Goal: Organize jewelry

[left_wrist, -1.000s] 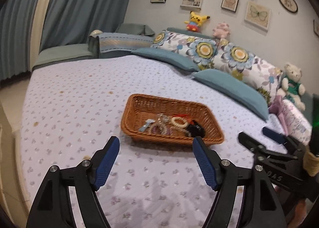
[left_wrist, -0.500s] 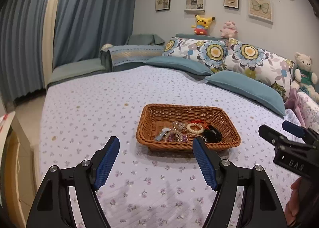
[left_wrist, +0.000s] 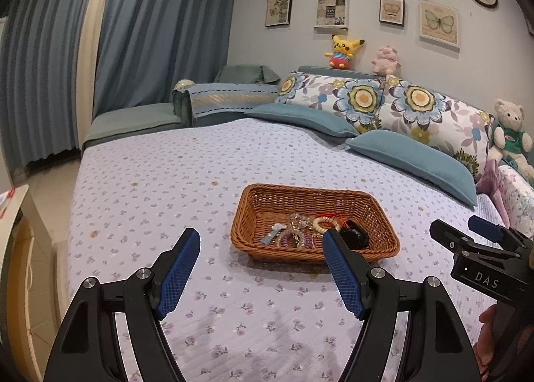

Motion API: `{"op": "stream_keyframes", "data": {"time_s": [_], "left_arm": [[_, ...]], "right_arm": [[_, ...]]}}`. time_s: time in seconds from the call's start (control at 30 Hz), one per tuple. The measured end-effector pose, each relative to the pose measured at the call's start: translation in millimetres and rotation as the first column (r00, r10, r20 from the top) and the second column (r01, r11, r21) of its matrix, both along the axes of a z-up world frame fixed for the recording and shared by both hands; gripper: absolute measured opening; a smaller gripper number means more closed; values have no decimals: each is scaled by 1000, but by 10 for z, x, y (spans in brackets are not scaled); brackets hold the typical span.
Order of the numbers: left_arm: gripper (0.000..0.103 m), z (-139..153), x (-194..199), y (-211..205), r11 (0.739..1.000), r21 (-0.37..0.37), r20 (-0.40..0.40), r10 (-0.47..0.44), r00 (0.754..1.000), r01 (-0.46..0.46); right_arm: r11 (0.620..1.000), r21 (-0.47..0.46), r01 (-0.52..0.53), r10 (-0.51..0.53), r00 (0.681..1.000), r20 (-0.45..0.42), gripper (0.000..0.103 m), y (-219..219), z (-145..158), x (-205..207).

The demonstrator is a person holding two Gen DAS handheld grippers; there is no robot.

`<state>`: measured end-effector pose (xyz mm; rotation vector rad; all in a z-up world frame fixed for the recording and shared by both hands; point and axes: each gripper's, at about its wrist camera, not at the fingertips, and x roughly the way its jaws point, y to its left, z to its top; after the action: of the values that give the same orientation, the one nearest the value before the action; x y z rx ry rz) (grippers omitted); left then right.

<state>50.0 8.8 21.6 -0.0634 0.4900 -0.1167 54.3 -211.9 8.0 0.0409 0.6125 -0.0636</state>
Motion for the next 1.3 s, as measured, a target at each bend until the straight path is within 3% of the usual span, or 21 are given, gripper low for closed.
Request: {"op": "stream_keyframes", "data": {"time_s": [1.3], "left_arm": [[77,29,-20,86,1000,-9,1,18,1000,-18]], "right_arm": [[1000,-7,-4,4,999,-36,89,-40,-95,48]]}}
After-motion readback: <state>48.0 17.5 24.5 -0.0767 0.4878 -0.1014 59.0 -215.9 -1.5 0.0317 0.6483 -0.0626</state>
